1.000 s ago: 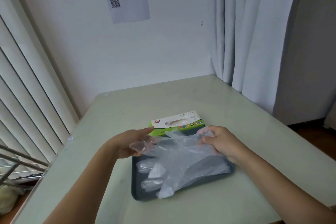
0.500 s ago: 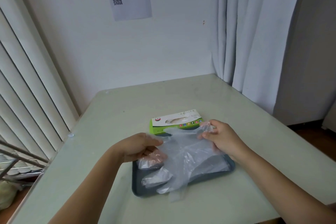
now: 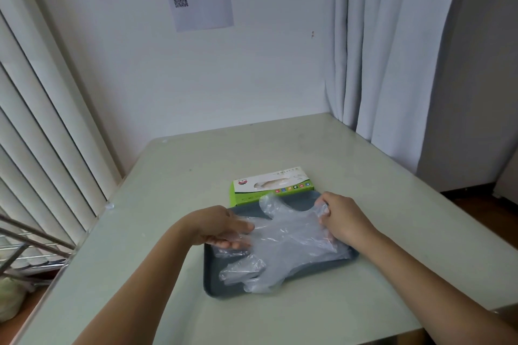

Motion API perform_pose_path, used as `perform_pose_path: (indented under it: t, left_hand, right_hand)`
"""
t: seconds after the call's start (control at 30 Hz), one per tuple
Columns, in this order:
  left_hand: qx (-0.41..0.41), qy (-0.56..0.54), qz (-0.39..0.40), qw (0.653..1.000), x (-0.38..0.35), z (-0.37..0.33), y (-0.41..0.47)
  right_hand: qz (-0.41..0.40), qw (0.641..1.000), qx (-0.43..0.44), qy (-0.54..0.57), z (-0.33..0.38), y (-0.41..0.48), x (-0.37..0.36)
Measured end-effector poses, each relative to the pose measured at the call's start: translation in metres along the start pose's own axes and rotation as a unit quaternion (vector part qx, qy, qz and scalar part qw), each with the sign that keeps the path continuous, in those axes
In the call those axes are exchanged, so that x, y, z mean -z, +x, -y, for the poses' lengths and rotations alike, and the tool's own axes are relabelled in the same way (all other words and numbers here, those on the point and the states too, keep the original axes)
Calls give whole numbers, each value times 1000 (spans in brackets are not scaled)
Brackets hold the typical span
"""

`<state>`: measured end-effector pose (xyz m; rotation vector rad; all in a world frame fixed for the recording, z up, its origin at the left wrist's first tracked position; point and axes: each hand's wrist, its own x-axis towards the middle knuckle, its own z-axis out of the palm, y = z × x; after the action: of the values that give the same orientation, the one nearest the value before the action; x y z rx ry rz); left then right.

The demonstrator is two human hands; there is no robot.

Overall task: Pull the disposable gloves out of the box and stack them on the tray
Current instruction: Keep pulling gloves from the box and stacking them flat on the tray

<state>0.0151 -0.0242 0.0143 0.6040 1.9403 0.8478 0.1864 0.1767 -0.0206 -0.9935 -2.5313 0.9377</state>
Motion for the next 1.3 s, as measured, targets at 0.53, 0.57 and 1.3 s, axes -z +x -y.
perform_pose_path:
  t: [0.53, 0.57, 1.3]
  left_hand:
    - [-40, 280, -201, 938, -19, 2, -28]
    - [-28, 298, -176, 938, -23, 3, -30]
    - [-47, 350, -174, 919, -63, 9, -32]
  right_hand:
    - [-22, 996, 9, -89, 1, -10, -3]
    - [-36, 993, 16, -115, 4, -14, -2]
    - [37, 967, 200, -153, -12, -34, -29]
